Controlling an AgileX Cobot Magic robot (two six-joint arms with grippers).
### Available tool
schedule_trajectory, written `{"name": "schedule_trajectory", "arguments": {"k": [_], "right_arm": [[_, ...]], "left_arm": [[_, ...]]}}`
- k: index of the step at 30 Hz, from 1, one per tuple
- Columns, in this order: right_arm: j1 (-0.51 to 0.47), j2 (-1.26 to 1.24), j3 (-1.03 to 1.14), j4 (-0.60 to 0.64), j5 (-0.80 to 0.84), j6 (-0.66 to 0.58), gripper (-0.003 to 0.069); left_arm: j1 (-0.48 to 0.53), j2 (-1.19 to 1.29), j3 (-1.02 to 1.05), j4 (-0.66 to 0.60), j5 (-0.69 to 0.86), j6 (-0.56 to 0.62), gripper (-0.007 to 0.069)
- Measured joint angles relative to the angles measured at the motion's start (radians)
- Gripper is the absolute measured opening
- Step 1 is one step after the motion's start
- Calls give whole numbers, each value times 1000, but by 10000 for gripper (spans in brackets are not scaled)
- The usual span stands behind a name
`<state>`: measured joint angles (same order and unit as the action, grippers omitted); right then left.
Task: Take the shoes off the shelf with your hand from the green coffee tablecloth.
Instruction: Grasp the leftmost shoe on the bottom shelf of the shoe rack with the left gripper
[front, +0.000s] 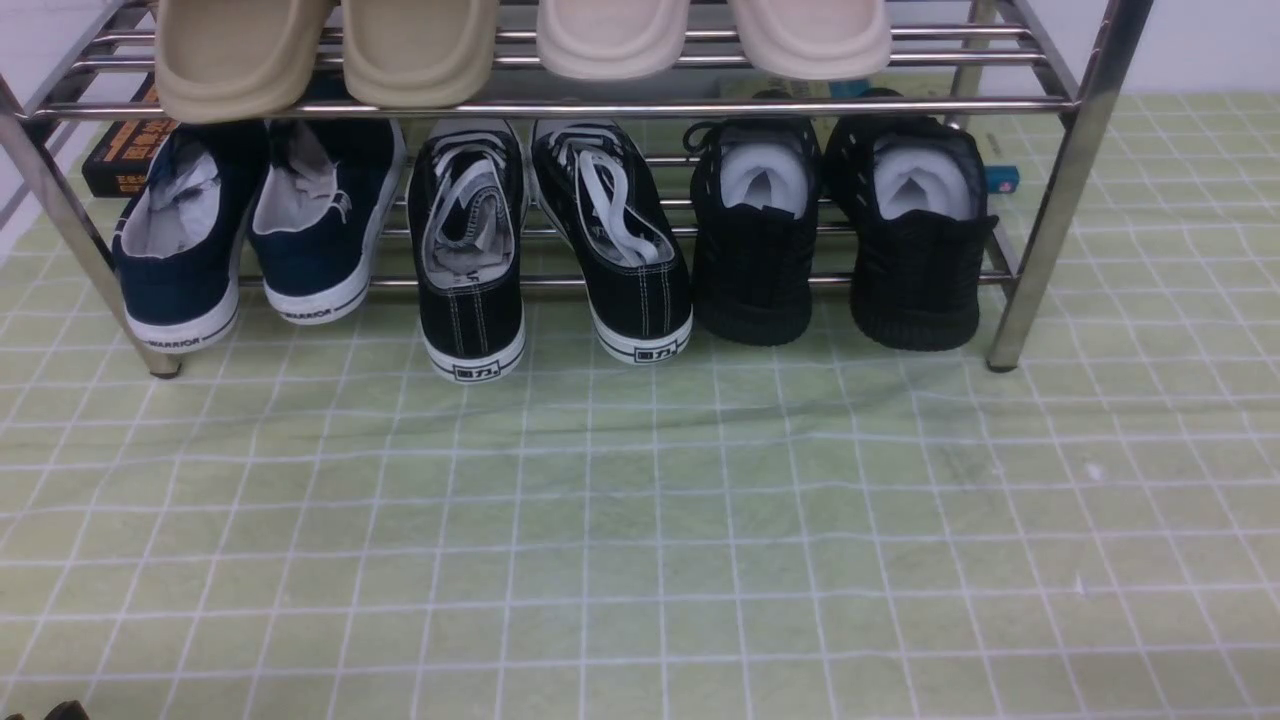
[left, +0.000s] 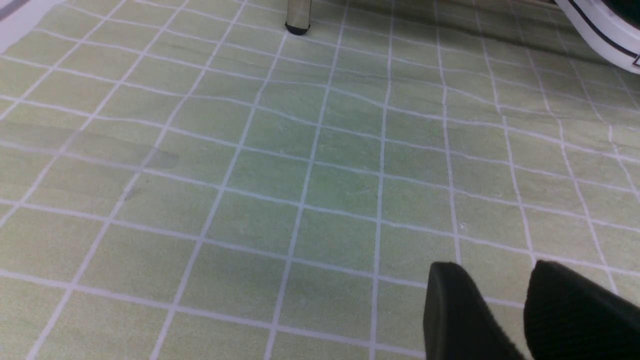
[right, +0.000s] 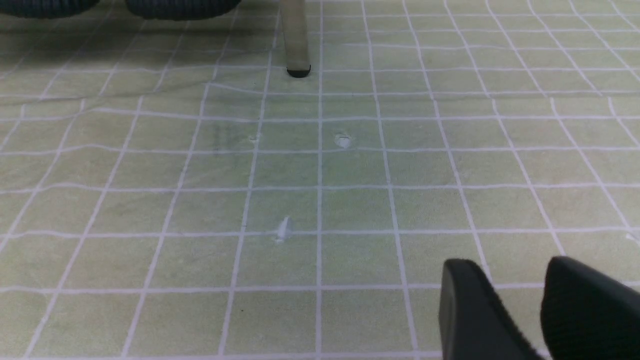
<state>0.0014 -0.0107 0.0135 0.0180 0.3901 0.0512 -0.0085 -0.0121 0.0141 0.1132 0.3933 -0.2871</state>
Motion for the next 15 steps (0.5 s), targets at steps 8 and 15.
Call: {"name": "schedule_trajectory", "arguments": {"k": [8,15], "right_arm": [[0,0,0,0,0,0,239],[0,0,0,0,0,0,239]], "left_arm": [[0,0,0,5,0,0,242],[0,0,0,8,0,0,242]]}}
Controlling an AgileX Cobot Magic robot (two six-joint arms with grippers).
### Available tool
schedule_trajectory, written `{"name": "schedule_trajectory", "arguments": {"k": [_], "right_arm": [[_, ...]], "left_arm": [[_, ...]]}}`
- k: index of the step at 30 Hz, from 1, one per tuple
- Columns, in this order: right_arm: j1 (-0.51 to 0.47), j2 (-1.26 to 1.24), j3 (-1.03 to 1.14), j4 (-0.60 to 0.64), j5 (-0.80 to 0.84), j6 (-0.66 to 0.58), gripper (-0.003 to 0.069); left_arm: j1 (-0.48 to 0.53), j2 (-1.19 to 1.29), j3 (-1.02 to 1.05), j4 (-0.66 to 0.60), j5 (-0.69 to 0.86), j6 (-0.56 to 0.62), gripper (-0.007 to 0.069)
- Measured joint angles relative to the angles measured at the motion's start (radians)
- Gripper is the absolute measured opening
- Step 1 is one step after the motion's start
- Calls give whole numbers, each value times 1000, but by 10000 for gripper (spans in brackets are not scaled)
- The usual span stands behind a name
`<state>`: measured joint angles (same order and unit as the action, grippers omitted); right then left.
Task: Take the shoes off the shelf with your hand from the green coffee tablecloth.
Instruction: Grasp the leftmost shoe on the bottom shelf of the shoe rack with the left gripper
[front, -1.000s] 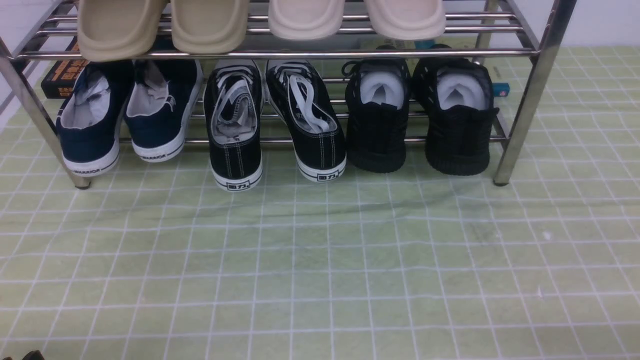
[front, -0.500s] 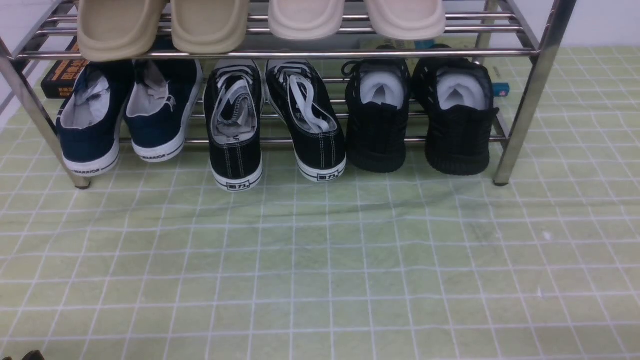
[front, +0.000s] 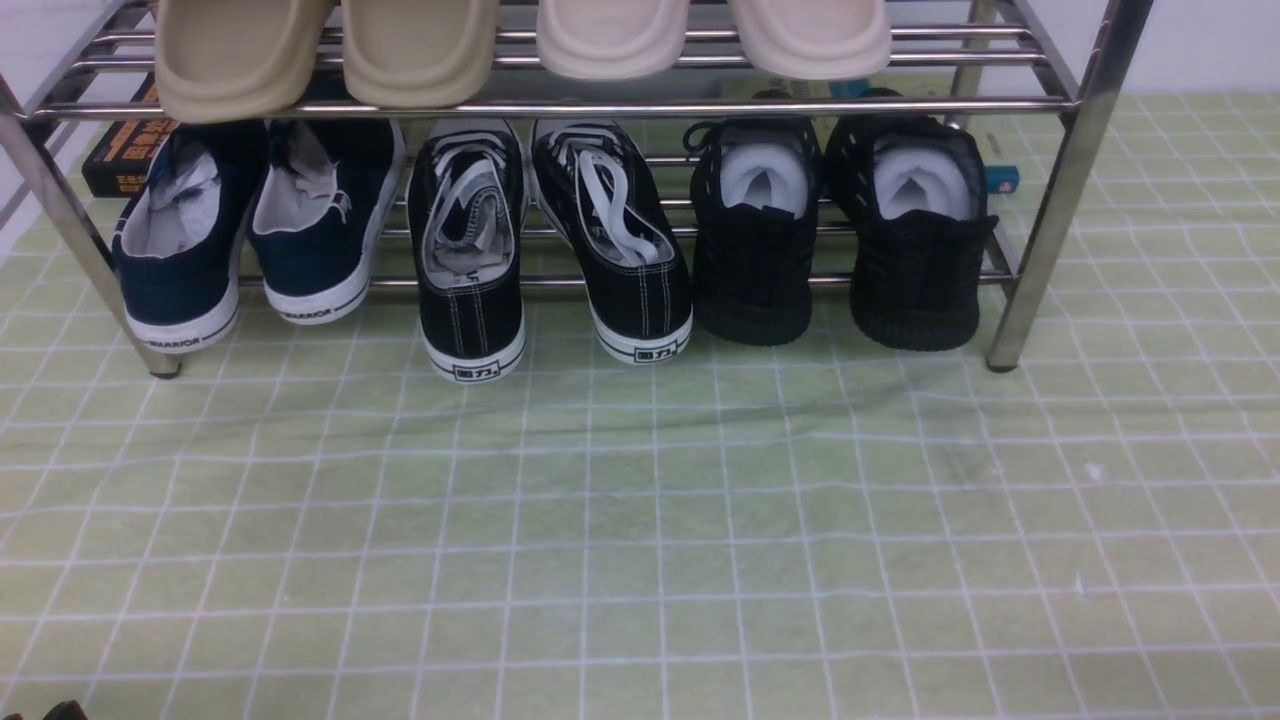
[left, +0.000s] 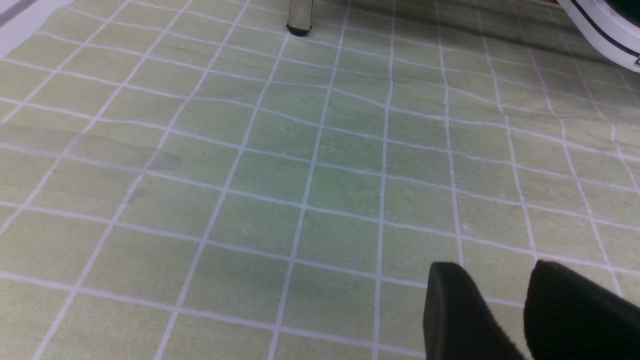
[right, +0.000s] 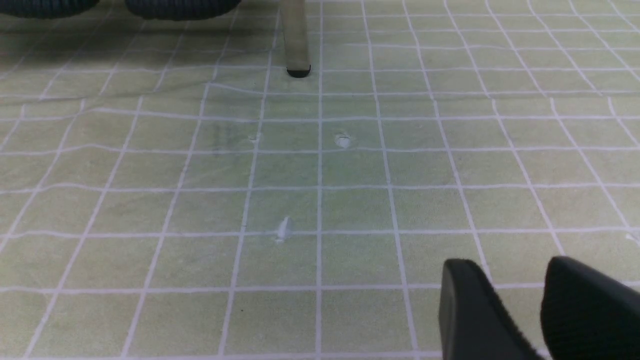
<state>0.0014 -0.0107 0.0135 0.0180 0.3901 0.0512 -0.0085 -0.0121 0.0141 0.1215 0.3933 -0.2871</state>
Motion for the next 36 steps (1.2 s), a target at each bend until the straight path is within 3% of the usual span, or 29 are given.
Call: {"name": "schedule_trajectory", "arguments": {"k": [4,7,10,15,31,35,36], "right_arm": [[0,0,0,0,0,0,239],[0,0,0,0,0,0,239],[0,0,0,0,0,0,239],[0,0,0,0,0,0,239],[0,0,0,0,0,0,239],[0,0,0,0,0,0,239],[0,0,0,0,0,0,239]], "left_arm": [[0,0,0,-10,0,-11,242],[0,0,0,-86,-4,-87,242],[0,0,1,-240,-4,-237,242],[0,0,2,-366,-4,-400,242],[0,0,12,-416,-72,-431,236],[0,0,-24,-453,-63,-429,185],[0,0,-88,-445,-50,-416,133]]}}
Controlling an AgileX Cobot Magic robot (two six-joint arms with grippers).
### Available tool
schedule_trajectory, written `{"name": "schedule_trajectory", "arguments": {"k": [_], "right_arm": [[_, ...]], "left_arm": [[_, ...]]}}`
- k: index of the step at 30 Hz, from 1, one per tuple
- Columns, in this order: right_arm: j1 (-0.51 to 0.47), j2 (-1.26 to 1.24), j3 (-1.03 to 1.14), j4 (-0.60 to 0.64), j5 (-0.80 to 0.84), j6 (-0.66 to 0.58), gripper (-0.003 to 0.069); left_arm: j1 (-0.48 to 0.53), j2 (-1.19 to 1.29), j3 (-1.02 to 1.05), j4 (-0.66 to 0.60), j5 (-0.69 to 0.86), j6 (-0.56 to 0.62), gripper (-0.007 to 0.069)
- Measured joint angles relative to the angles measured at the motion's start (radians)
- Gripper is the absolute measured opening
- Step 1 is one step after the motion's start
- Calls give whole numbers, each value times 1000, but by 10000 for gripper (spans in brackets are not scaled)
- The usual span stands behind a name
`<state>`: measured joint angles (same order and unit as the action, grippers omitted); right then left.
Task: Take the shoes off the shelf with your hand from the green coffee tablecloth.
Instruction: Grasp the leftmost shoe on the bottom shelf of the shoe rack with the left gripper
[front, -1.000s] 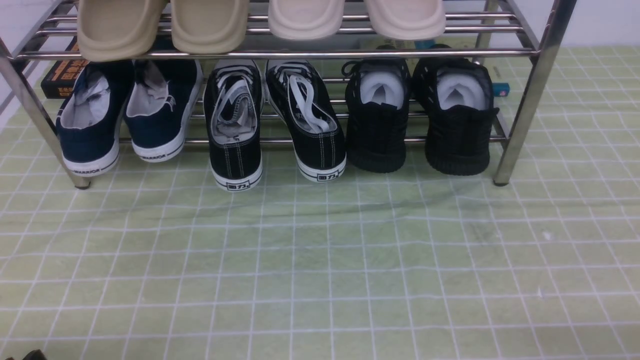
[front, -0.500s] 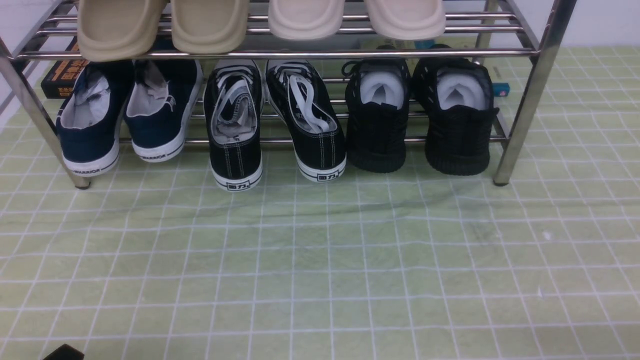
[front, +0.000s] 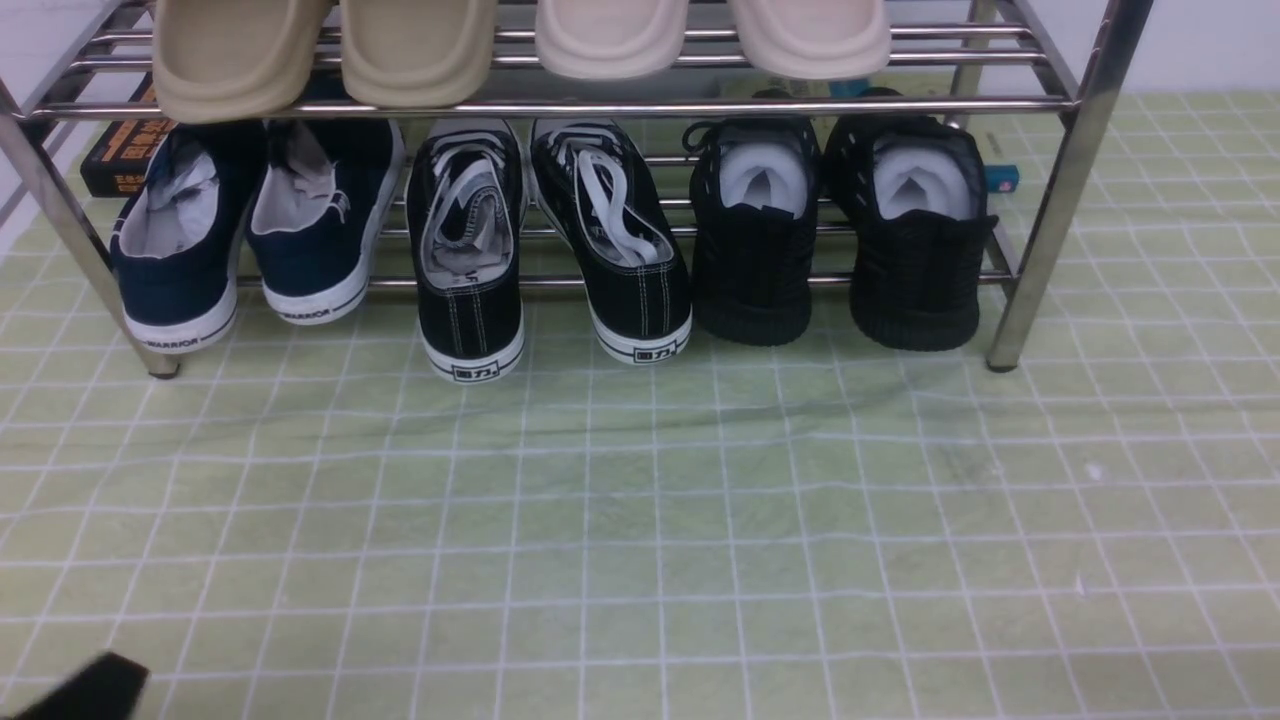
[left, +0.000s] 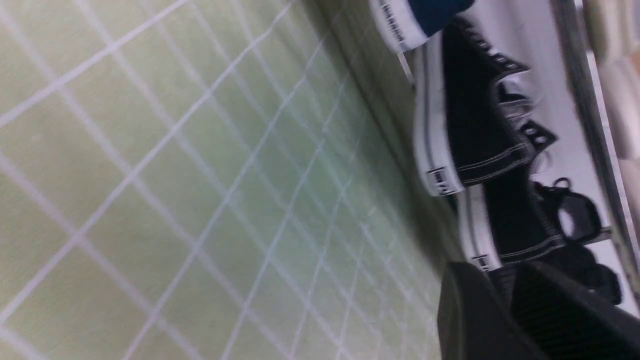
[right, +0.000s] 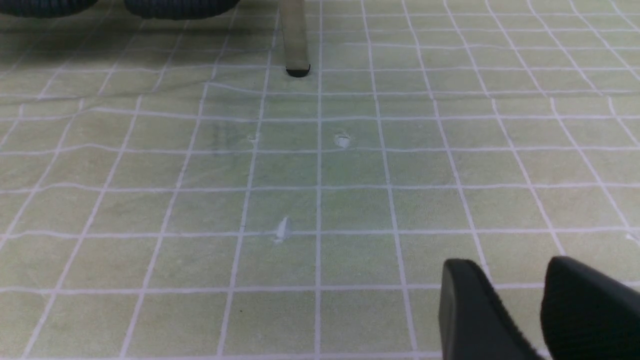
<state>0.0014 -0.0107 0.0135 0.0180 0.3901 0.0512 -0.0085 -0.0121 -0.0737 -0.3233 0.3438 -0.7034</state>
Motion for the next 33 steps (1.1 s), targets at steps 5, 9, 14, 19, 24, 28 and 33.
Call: {"name": "schedule_trajectory", "arguments": {"k": [5,9,14,19,24,28,33], "right_arm": [[0,0,0,0,0,0,239],[0,0,0,0,0,0,239],[0,0,0,0,0,0,239],[0,0,0,0,0,0,239],[0,0,0,0,0,0,239],[0,0,0,0,0,0,239],[0,0,0,0,0,0,239]], "left_arm": [[0,105,-189,104,122,18,12],[0,277,-317,191,287,25,1],[0,661,-558,313,544,145,1],[0,939,-770,372,599,215,22],[0,1147,-950,418,597,225,119],[0,1266,-1053,437,564,229,237],[0,1374,-1146,441,464,263,363]]}}
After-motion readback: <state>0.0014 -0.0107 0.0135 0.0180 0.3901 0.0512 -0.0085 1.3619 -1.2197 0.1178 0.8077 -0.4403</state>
